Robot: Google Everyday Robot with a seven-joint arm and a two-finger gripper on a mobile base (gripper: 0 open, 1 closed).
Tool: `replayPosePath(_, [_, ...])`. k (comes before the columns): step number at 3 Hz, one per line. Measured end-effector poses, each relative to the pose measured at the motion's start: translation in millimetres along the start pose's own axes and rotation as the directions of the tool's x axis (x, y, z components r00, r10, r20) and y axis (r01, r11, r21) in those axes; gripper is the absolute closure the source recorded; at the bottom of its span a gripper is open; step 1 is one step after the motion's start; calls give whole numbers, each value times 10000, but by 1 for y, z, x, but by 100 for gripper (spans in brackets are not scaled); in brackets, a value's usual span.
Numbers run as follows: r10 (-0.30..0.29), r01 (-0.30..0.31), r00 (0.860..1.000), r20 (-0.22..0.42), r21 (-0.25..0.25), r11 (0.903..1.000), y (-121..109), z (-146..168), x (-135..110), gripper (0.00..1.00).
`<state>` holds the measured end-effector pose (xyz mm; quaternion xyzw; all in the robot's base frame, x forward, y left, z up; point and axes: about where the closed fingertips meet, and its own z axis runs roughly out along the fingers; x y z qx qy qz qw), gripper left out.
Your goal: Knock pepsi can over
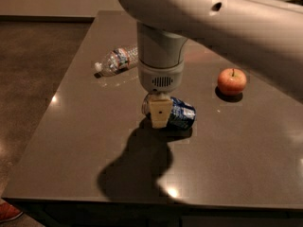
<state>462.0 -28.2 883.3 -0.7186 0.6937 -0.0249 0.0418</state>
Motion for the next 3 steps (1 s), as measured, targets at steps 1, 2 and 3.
replayPosePath(1, [-171,169,9998,-125,-138,9998,-1,7,-2,6])
replayPosePath(2, [-313,308,9994,-170,-287,9991,0,13,-4,0])
replayPosePath(3, [-313,308,9994,-170,-286,9991,0,13,-4,0])
